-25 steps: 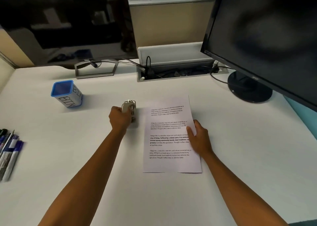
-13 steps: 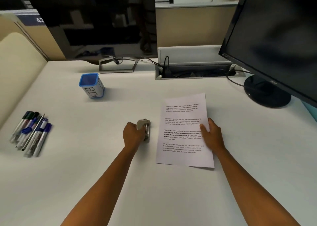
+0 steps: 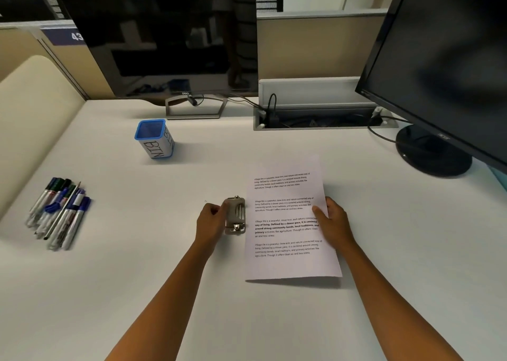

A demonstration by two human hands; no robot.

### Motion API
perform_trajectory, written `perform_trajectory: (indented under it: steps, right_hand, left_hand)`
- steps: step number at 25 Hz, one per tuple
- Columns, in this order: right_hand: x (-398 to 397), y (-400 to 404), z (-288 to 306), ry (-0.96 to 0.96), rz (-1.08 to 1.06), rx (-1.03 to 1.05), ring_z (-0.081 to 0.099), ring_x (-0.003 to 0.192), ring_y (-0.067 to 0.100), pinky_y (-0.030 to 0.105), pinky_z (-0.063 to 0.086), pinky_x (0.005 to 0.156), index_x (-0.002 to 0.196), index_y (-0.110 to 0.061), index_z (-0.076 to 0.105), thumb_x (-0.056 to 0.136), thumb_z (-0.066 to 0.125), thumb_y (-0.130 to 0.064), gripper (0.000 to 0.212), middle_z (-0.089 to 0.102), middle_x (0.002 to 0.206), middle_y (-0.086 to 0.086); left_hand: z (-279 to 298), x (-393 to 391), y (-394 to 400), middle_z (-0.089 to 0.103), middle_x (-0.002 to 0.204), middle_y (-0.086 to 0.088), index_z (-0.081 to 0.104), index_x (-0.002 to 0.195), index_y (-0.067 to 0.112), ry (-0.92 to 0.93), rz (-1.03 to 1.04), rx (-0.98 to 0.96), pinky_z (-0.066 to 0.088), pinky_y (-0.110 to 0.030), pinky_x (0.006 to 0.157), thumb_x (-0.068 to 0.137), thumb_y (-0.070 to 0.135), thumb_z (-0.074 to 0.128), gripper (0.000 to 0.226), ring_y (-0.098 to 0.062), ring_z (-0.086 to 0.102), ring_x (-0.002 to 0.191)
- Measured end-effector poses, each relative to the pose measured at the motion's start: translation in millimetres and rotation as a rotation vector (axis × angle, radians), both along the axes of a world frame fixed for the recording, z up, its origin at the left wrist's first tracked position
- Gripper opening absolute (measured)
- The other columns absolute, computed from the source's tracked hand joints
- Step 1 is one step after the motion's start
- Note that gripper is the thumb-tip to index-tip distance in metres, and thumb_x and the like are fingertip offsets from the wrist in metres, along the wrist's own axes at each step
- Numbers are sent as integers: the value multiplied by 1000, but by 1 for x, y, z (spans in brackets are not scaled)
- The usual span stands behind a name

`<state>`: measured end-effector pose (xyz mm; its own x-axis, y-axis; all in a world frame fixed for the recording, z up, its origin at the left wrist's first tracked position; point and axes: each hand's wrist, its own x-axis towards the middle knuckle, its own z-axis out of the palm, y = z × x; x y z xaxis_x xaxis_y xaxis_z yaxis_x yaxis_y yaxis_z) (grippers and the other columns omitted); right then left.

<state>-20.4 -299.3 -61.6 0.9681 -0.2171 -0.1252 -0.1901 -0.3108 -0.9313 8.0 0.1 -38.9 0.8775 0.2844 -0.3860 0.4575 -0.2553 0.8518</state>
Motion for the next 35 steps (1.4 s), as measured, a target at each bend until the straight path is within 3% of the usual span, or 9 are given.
perform_trajectory:
  steps: [2,5,8,11,20,30,35]
  right_hand:
    - [1,2,1,10,18,8,64,99,-1,22,52,87,122,-17,61,98,56,-16,25,68,111,-8]
    - [3,2,0,34,36,4,63,98,-1,10,50,79,126,-17,60,98,55,-18,28,67,113,-9]
    - [4,2,-2,45,37,-7,65,102,12,16,50,80,129,-14,58,99,55,-20,32,67,118,-4]
    - [5,3,-2,39,25,-9,65,103,14,26,53,88,129,-14,58,98,55,-20,31,67,117,-4]
    - [11,15,-2,25,55,-15,66,104,14,27,53,89,129,-14,59,98,56,-21,32,68,118,-3]
    - [11,29,1,28,64,-53,64,99,11,7,46,74,126,-12,60,98,56,-18,29,66,110,-8]
    - [12,28,3,46,72,-63,63,96,9,6,45,71,125,-13,60,98,56,-18,28,66,110,-7]
  left_hand:
    - [-5,1,7,62,88,-9,57,86,9,18,-11,-72,47,-32,71,94,37,62,29,-26,60,81]
    - [-10,-2,15,68,97,-22,62,89,4,15,-39,-145,55,-48,85,92,33,63,29,-41,67,93]
    - [-9,-6,19,70,92,-18,64,87,4,3,-73,-170,53,-51,90,93,31,63,27,-35,67,86]
    - [-10,-7,22,70,86,-12,64,83,7,-2,-84,-201,52,-51,92,92,31,65,26,-27,66,84]
    - [-7,-7,24,68,81,-10,63,83,2,8,-99,-229,51,-49,91,92,29,66,29,-24,64,80]
    - [-6,-8,23,70,84,-11,62,82,4,-4,-107,-243,54,-41,89,94,27,66,26,-24,70,83]
    - [-9,-9,24,68,83,-10,61,88,-2,-19,-105,-243,54,-43,91,93,25,66,28,-22,70,81]
